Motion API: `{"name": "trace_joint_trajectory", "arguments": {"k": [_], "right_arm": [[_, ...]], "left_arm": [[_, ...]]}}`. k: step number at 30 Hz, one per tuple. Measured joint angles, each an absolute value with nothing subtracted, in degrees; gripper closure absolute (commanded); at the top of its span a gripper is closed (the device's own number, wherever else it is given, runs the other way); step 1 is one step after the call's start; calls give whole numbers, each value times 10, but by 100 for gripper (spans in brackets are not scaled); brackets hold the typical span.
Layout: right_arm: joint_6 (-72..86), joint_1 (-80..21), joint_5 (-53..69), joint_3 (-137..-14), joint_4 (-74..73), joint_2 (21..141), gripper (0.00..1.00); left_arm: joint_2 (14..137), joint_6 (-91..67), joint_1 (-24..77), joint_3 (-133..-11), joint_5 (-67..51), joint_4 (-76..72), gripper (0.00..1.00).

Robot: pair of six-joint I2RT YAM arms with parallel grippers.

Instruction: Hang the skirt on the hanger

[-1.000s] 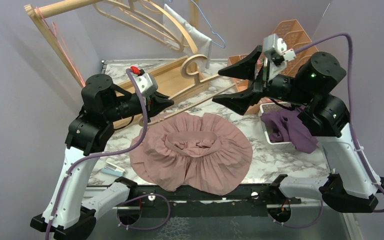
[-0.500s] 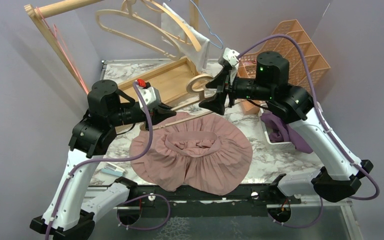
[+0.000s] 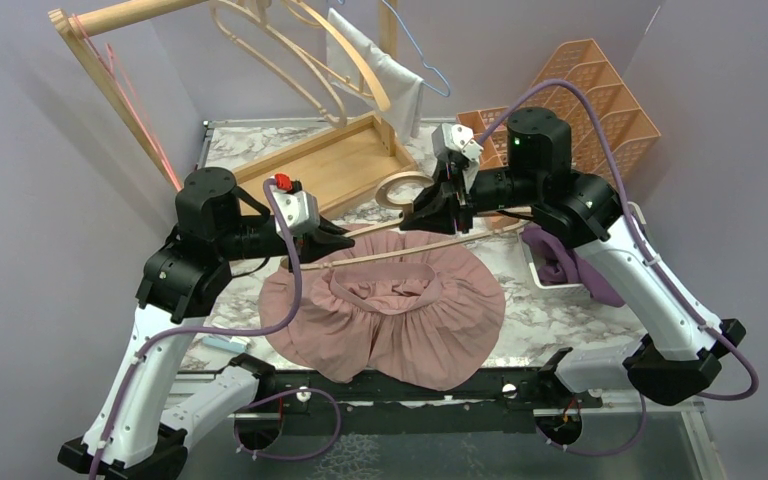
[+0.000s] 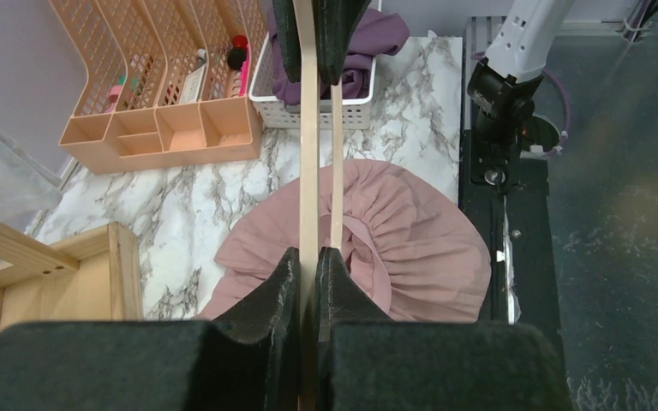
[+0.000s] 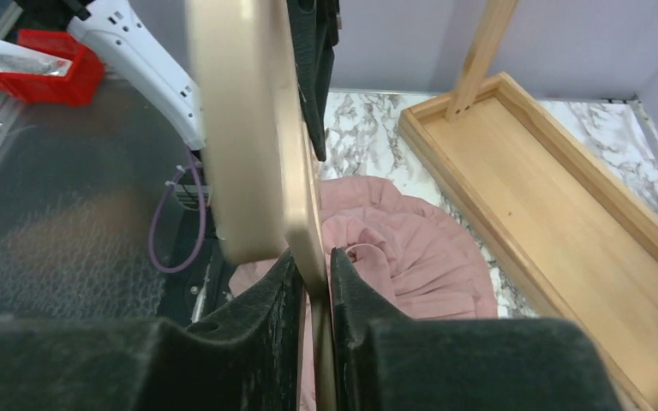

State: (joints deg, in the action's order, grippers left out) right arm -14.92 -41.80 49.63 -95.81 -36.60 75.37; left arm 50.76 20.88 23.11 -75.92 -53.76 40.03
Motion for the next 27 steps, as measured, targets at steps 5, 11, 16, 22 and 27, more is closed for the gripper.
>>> {"name": "trace_joint_trajectory", "arguments": {"k": [5,11,16,22,27], "right_arm": [[-157,-417,522,-958,-368,755,89],[-160,-416,523,-948,-358,754,99],[-151,-416,486,-866,-313,716,99],[-141,-416,428,-773,-286,655,99],[-134,-416,375,-738,-286,615,99]], "left_arm": [[506,213,231,-759,-550,407,100],[506,215,231,-758,-549,414,73],[506,193,231,-755,-521,413,39],[492,114,231,-713,-434,391,34],[484,16,231,-663,-324,383,34]]}}
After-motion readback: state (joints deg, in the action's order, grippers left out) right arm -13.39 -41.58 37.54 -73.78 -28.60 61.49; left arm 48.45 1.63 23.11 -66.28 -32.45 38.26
